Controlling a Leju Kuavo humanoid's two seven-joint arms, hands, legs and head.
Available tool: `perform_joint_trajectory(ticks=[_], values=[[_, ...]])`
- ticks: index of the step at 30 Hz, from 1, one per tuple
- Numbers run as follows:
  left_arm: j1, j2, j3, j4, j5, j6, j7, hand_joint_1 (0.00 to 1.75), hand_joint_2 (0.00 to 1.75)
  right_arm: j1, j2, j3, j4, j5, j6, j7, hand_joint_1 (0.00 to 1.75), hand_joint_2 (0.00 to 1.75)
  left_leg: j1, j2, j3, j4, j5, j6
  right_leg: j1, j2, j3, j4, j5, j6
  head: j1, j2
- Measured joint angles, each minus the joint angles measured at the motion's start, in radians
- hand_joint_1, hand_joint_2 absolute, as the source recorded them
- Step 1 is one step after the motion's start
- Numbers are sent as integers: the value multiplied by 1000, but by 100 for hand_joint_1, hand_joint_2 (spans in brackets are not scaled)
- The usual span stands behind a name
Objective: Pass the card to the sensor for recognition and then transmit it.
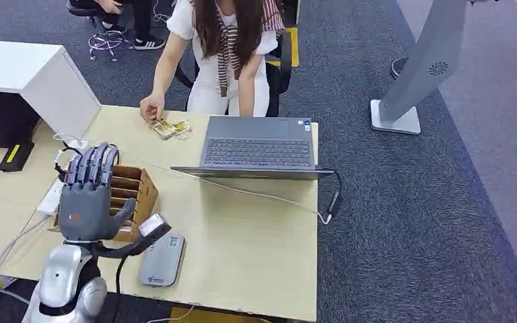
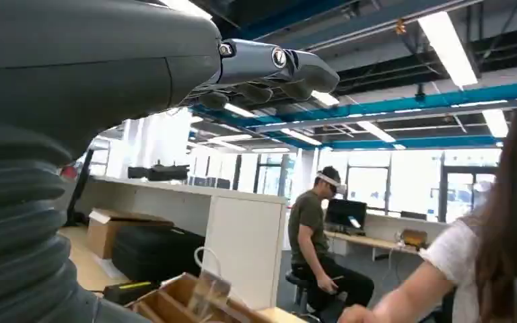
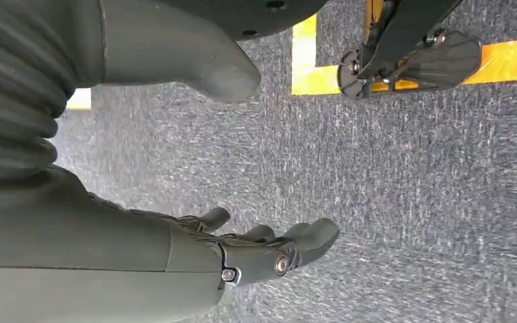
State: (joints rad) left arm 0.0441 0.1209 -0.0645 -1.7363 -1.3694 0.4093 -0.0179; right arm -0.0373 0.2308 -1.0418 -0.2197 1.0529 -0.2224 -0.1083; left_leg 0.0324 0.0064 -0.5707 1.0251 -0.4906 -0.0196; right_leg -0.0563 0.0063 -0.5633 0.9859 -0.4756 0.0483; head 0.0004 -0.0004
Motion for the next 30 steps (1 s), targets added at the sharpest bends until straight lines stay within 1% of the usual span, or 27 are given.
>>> perform_joint_trajectory(ticks=[2,4,7,10,15,17,19,24,30], values=[[84,12,0,-31,-10,6,-4,0,175,3,2,-11,-3,-3,-1,0,0,175,0,0,0,0,0,0,0,0,0,0,-1,1,0,0],[148,29,0,-45,-15,-12,8,0,175,4,5,-21,-5,-3,-2,2,0,175,0,0,0,0,0,0,0,-1,0,0,-1,0,0,0],[207,56,0,-52,1,-85,24,0,175,4,7,-33,-8,-3,-3,6,0,175,0,-1,0,0,0,0,0,-1,0,0,-1,0,0,0],[242,81,2,-52,11,-105,28,0,175,4,8,-39,-11,-2,-4,8,0,175,0,-1,0,0,0,0,0,-1,1,0,-1,0,0,0],[262,101,4,-52,16,-111,29,0,175,4,9,-48,-13,-2,-5,8,0,175,0,-1,0,0,0,0,0,-2,1,0,-1,0,0,0],[268,106,10,-52,19,-141,44,0,175,4,10,-50,-13,4,-4,9,0,175,0,-1,0,0,0,0,0,-1,2,0,-1,0,0,0],[276,108,23,-49,27,-156,51,0,175,4,10,-52,-13,6,-3,9,0,175,0,-1,0,0,0,0,0,-2,2,0,-1,0,-1,0],[272,101,75,-23,27,-155,54,0,175,4,14,-60,-18,21,-3,8,0,175,0,-2,0,0,0,0,0,-2,1,0,-1,0,0,0],[210,67,134,20,25,-156,71,0,175,3,15,-65,-21,42,2,9,0,175,0,-2,0,0,0,0,0,-2,2,0,-1,0,0,0]])
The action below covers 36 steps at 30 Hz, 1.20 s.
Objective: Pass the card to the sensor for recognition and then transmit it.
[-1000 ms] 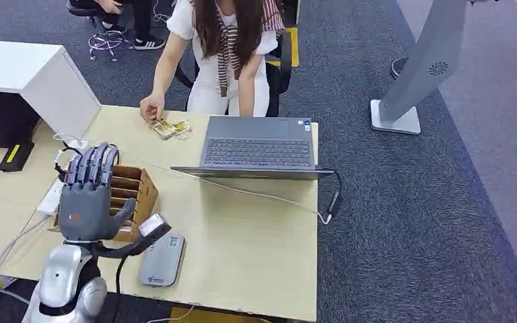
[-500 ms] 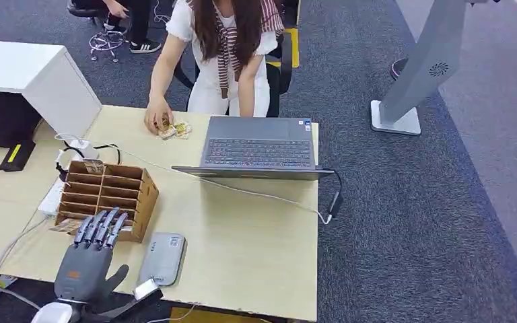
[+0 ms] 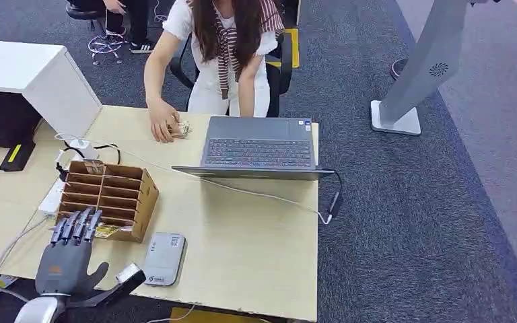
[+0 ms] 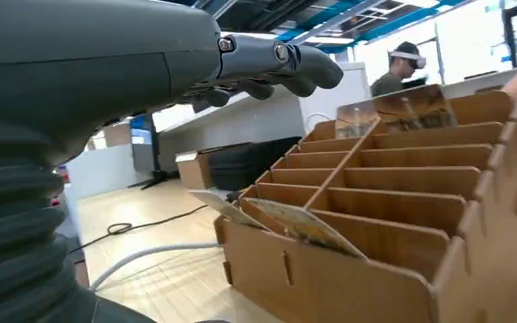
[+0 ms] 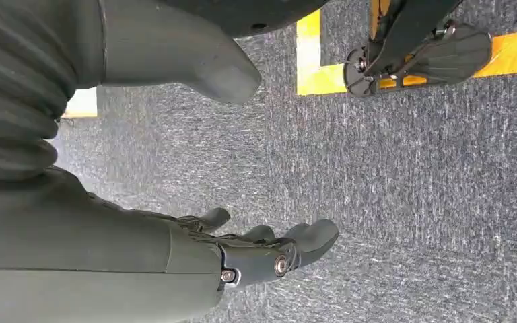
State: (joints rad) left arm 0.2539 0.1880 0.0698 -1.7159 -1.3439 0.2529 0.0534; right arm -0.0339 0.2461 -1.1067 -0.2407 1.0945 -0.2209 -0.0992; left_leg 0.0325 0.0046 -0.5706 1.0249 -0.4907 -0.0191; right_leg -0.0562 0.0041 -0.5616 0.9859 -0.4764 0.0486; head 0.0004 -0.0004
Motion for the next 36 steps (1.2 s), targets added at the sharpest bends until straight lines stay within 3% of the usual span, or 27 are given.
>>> perform_joint_trajectory(ticks=[14,36], values=[[-101,-71,27,43,-15,2,42,0,175,-1,0,0,0,33,-1,-1,0,175,0,0,0,0,0,0,0,0,0,0,0,0,0,0],[-110,-86,27,73,-21,-35,96,0,175,-2,0,-1,0,51,-2,2,0,175,0,0,0,0,0,0,0,0,0,0,0,0,0,0]])
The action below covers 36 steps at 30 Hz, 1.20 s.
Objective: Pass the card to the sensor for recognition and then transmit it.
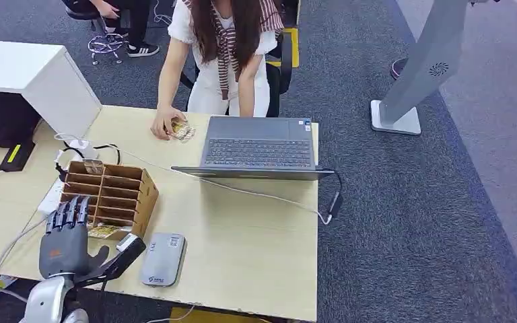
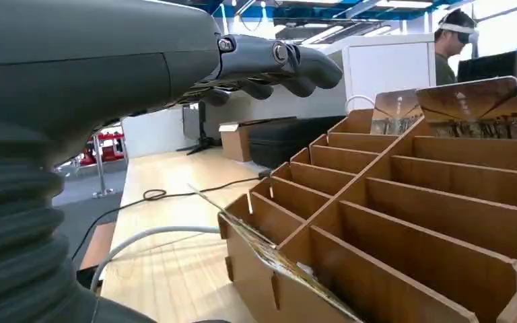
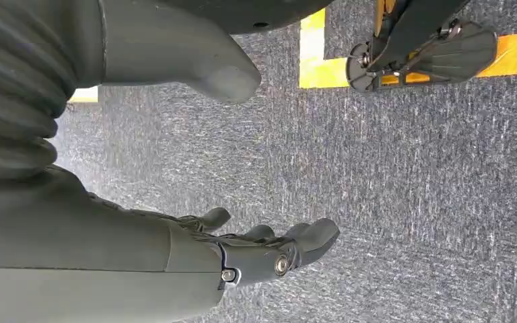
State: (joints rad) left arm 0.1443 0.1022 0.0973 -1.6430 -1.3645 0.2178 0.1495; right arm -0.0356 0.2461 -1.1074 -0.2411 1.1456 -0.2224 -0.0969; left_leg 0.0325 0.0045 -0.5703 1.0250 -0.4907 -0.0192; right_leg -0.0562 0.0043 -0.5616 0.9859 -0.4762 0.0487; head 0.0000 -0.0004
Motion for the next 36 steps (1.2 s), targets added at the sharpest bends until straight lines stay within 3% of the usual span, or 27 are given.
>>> perform_joint_trajectory(ticks=[21,22,23,36], values=[[-5,-7,0,18,-6,-24,0,0,175,-1,0,-1,0,15,2,0,0,175,0,0,0,0,0,0,0,0,0,0,0,0,0,0],[-5,-8,0,19,-6,-24,0,98,175,-1,0,-1,0,15,2,0,0,175,0,0,0,0,0,0,0,0,0,0,0,0,0,0],[-5,-8,0,19,-7,-24,0,175,175,-1,0,-1,0,15,2,0,0,175,0,0,0,0,0,0,0,0,0,0,0,0,0,0],[-6,-10,0,20,11,-27,-12,175,175,-3,0,-9,0,16,3,-3,0,175,0,0,0,0,0,0,0,0,0,0,0,0,0,0]])
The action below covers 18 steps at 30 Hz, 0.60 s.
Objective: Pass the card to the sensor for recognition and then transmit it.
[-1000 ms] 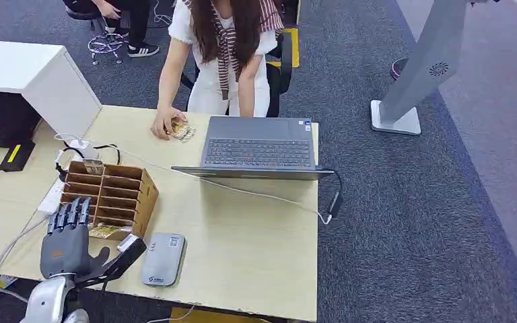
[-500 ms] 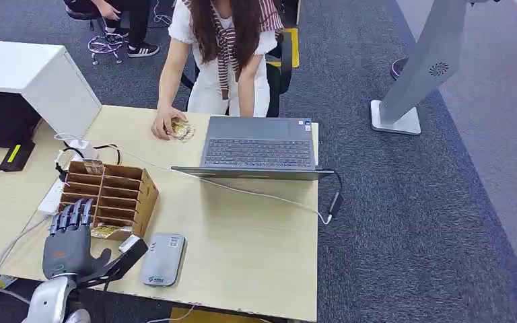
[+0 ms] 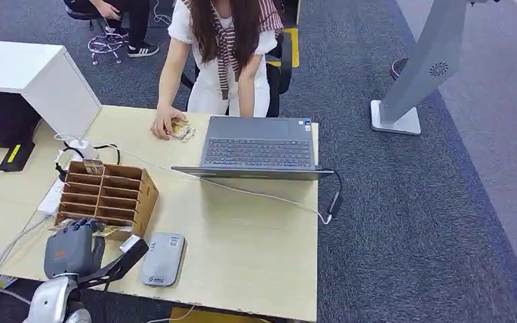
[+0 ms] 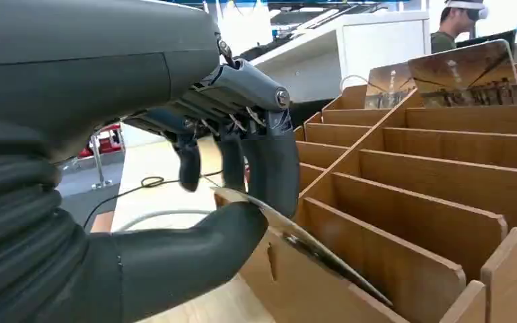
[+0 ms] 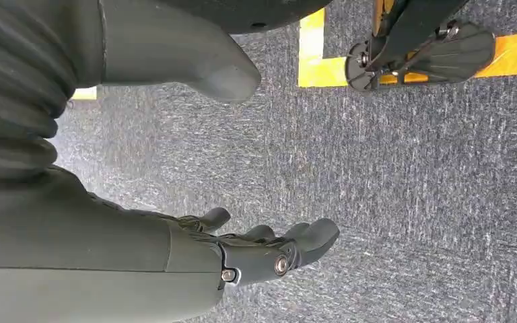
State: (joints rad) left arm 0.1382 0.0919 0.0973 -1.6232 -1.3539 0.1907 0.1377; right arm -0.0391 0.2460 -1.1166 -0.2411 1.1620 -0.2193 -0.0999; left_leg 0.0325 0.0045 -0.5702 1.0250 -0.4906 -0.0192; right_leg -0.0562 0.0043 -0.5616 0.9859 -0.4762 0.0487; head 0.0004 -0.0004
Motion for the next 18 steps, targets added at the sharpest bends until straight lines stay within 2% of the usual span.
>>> perform_joint_trajectory(ticks=[14,18], values=[[-3,0,0,0,14,16,-13,175,175,-1,0,-2,-2,1,1,-3,0,175,0,0,0,0,0,0,0,0,0,0,0,0,0,0],[-3,0,0,-3,20,55,-33,175,175,-1,0,-8,-2,1,1,-8,0,175,0,0,0,0,0,0,0,0,0,0,0,0,0,0]])
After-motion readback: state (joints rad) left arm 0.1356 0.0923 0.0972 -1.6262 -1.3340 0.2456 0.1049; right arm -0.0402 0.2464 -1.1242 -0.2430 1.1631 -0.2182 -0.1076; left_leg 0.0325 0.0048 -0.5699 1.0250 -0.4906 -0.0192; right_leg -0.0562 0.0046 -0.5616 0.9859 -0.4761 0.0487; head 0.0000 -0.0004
